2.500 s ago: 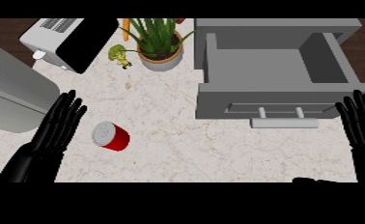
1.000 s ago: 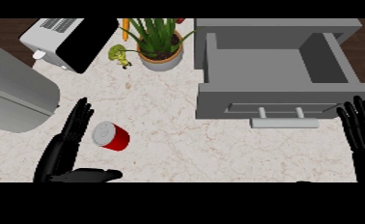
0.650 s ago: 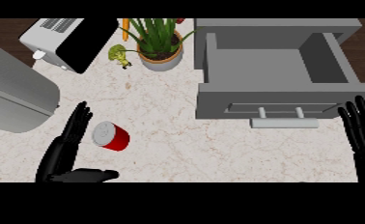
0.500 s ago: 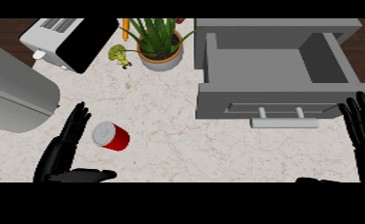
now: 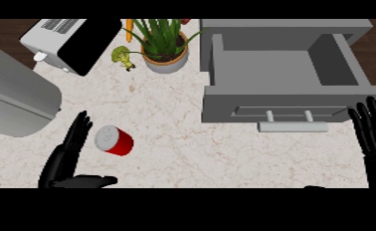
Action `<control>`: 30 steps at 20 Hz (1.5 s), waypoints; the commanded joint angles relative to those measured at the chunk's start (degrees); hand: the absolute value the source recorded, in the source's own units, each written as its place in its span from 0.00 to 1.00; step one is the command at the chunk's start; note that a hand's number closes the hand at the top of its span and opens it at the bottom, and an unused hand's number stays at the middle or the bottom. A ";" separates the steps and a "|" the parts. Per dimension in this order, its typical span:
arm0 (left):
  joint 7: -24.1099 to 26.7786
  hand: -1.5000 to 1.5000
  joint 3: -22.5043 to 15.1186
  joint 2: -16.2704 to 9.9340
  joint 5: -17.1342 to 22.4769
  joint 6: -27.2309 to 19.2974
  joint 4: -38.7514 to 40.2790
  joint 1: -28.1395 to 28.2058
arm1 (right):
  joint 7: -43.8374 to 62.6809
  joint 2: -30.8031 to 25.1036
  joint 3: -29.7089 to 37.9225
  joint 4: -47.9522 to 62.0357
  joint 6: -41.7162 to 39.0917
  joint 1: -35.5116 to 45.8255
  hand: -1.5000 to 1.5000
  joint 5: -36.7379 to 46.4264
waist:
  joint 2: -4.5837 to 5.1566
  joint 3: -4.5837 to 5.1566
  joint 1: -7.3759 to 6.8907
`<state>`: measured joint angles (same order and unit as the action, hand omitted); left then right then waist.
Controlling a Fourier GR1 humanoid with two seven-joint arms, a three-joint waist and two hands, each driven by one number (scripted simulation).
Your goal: Pick up the can, place it into the drawer and close the drawer
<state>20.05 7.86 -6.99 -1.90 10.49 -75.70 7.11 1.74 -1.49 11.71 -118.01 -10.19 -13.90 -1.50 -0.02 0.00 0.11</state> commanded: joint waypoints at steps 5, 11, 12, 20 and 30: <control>3.42 0.00 1.05 -0.12 -0.26 0.02 9.15 -3.68 | 0.77 -1.13 2.21 -1.54 -2.25 -1.12 0.00 -2.95 | -0.01 0.01 0.05; 8.96 0.00 0.29 0.69 -2.29 -1.44 13.65 -3.27 | 1.14 1.41 -4.09 -3.37 2.72 -2.71 0.00 1.29 | 0.00 0.01 0.03; 5.81 0.00 1.90 -1.80 -0.16 0.97 13.57 -5.93 | 0.00 1.43 -1.93 -4.57 -0.38 -4.21 0.00 0.38 | -0.01 0.01 0.09; 5.18 0.00 1.80 -0.38 -0.36 -2.32 18.75 -12.79 | 0.36 1.37 0.67 -4.90 -2.46 -4.36 0.00 -1.62 | 0.00 0.01 0.20; 9.78 0.00 -0.51 3.94 -2.58 -6.04 27.84 -18.38 | 1.56 1.41 -1.76 -3.55 0.45 -1.32 0.00 0.10 | 0.09 0.04 0.37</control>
<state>24.75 7.47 -4.67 -3.17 6.00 -56.39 -6.88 5.22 -1.19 13.12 -122.09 -11.50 -14.15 -3.26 -0.01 0.01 0.25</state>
